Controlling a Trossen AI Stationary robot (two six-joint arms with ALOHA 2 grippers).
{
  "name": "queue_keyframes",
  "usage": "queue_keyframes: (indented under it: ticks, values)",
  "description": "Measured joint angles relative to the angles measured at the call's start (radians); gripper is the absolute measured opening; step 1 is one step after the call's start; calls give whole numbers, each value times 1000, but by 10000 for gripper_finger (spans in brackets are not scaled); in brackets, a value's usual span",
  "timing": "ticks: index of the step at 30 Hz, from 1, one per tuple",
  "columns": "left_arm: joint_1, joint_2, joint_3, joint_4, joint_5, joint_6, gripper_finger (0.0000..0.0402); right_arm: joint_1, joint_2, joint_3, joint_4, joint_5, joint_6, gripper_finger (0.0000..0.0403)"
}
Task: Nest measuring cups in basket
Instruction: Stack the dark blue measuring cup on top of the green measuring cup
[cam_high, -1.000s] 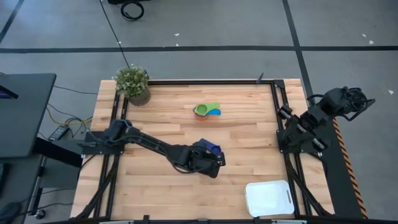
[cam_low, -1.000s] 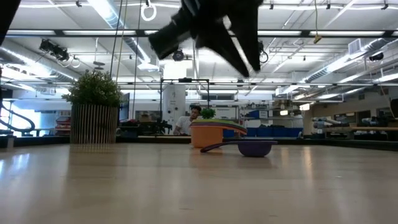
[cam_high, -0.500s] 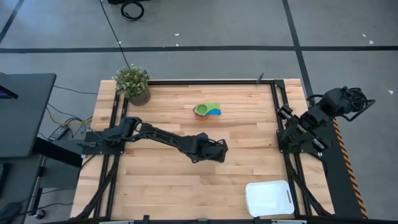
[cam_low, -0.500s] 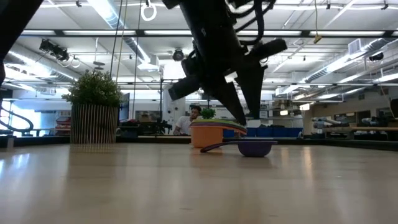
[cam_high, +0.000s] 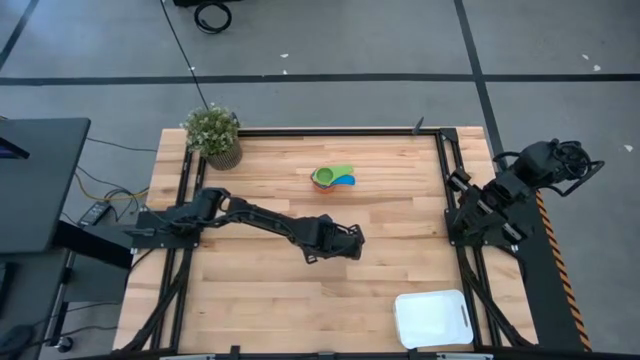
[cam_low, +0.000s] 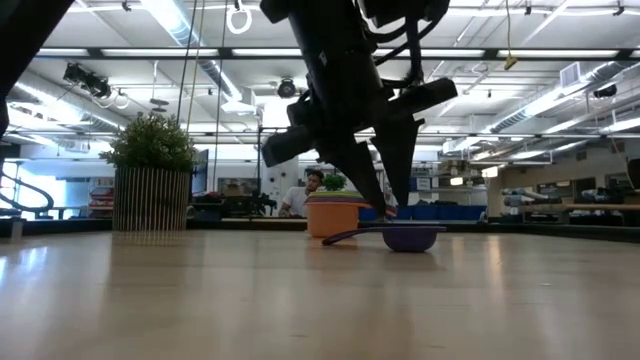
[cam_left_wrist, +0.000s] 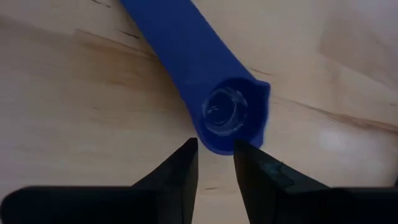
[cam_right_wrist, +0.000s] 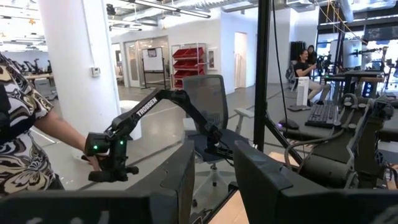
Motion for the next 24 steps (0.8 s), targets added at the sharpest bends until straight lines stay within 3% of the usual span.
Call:
queue_keyframes:
  ticks: [15,24]
  values:
    - [6,68,1,36,-8,-45,110,0,0,0,1,0,-26,117]
    - [7,83,3,28,-6,5,99,0,0,0,0,0,-26,117]
